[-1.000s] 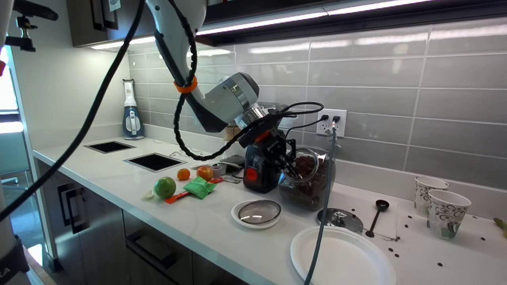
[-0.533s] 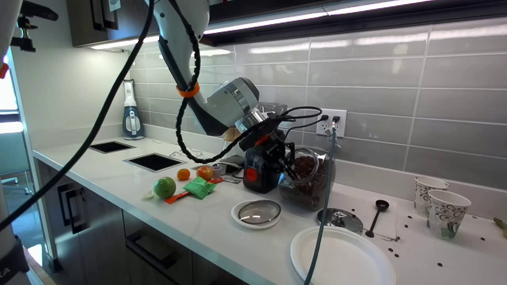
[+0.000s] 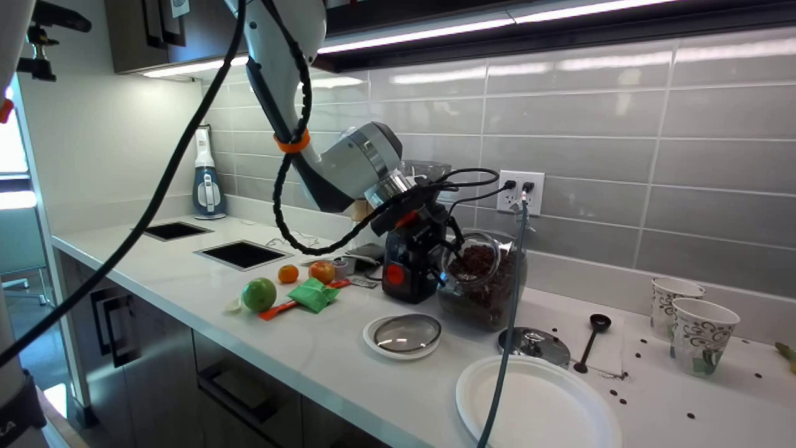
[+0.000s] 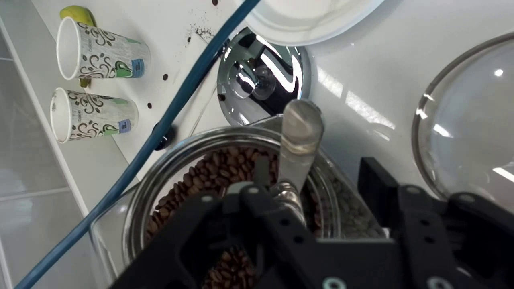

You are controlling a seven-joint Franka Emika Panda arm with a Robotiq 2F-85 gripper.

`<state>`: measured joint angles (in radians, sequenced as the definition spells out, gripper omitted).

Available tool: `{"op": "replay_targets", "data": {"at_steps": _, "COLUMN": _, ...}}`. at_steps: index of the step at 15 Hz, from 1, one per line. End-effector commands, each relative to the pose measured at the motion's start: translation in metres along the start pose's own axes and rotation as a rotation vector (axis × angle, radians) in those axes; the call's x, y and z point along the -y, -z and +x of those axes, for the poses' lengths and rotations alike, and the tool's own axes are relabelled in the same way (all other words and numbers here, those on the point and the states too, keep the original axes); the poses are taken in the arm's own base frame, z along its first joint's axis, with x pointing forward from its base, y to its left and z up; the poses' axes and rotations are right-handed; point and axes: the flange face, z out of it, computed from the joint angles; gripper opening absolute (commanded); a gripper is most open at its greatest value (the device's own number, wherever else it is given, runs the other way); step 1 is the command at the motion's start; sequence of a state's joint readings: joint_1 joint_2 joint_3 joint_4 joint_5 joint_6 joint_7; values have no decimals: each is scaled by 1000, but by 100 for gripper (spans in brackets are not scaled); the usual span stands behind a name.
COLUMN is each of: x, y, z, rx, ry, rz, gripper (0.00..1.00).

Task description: Take a scoop of coffee grounds and place them in the coffee blender

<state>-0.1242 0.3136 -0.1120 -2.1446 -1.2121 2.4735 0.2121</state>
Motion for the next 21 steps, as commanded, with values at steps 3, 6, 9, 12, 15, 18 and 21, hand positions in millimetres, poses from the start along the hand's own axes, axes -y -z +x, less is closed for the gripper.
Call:
{"op": "replay_targets", "data": {"at_steps": 3, "x": 3, "y": 29, "z": -1, "rx": -19, "ry": 1, "rz": 92, "gripper": 100}}
{"op": "replay_targets", "data": {"at_steps": 6, "x": 7, "y": 46, "z": -10, "rx": 21, "ry": 1, "rz": 238, "gripper": 100}}
{"op": "replay_targets", "data": {"at_steps": 9, "x": 4, "y": 65, "z": -20, "rx": 34, "ry": -19, "rz": 322, "gripper": 100}}
{"op": "replay_targets", "data": {"at_steps": 12, "x": -7, "y": 83, "z": -35, "rx": 6, "ry": -95, "rz": 345, "gripper": 100}}
{"op": "replay_targets", "data": {"at_steps": 15, "x": -22, "y": 105, "z": -52, "rx": -65, "ry": -165, "rz": 303, "gripper": 100}}
{"op": "replay_targets", "data": {"at_steps": 18, "x": -35, "y": 130, "z": -70, "rx": -129, "ry": -228, "rz": 257, "gripper": 100}}
{"op": "replay_targets", "data": {"at_steps": 21, "x": -51, "y": 156, "z": -87, "rx": -237, "ry": -321, "rz": 187, "gripper": 100}}
